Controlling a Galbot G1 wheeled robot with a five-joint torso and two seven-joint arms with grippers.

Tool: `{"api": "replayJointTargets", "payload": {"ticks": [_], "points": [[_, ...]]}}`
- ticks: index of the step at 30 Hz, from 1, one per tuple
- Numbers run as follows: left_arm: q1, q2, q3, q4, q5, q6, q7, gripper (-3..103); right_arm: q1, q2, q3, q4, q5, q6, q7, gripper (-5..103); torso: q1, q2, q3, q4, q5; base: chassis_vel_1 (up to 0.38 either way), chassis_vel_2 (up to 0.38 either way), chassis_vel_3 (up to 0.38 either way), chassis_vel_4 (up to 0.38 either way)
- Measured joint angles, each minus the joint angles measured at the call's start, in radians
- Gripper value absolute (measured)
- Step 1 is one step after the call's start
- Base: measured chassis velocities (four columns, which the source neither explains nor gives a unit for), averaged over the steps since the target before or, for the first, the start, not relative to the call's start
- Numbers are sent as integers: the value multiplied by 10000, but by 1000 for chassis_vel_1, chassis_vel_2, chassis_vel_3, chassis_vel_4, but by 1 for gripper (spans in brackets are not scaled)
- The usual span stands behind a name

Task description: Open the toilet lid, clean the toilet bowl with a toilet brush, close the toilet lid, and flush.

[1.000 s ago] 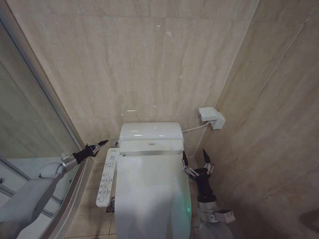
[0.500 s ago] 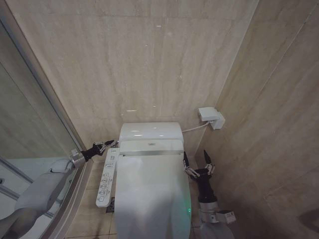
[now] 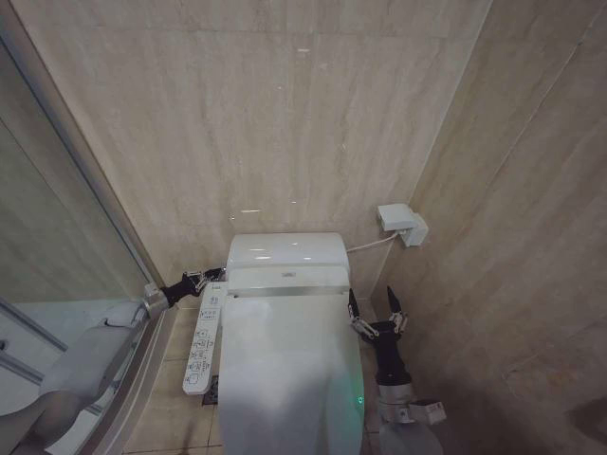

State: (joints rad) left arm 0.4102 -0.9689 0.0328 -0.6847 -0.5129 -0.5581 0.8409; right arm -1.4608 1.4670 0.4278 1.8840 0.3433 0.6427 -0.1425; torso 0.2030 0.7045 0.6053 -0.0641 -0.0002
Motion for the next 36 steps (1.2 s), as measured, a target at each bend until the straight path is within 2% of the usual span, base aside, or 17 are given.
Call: {"api": "replayJointTargets", "payload": {"ticks": [2, 10, 15, 20, 22, 36], "points": [[30, 10, 9, 1, 44, -5, 0, 0, 3, 8, -5, -4, -3, 0, 0, 100, 0, 0, 0, 5, 1, 0, 0, 0, 0], [18, 87, 59, 11, 158, -10, 22, 0, -35, 15, -20, -8, -22, 18, -6, 100, -1, 0, 0, -2, 1, 0, 0, 0, 0], [6, -82, 30, 258, 343, -26, -131, 0, -54, -26, -10, 8, -24, 24, -6, 100, -2, 1, -1, 6, 7, 0, 0, 0, 0], [3, -292, 120, 504, 725, -24, -588, 0, -75, -62, 6, 17, -20, 42, -6, 100, -1, -1, 3, 9, -3, 0, 0, 0, 0], [-10, -373, 159, 521, 885, -27, -844, 0, -74, -70, 11, -2, -18, 54, -5, 100, -2, 0, 2, 9, 5, 0, 0, 0, 0], [-81, -610, 204, 547, 947, -6, -1468, 0, -63, -80, 5, -106, -10, 92, -2, 100, -3, 0, 2, 7, 1, 0, 0, 0, 0]]}}
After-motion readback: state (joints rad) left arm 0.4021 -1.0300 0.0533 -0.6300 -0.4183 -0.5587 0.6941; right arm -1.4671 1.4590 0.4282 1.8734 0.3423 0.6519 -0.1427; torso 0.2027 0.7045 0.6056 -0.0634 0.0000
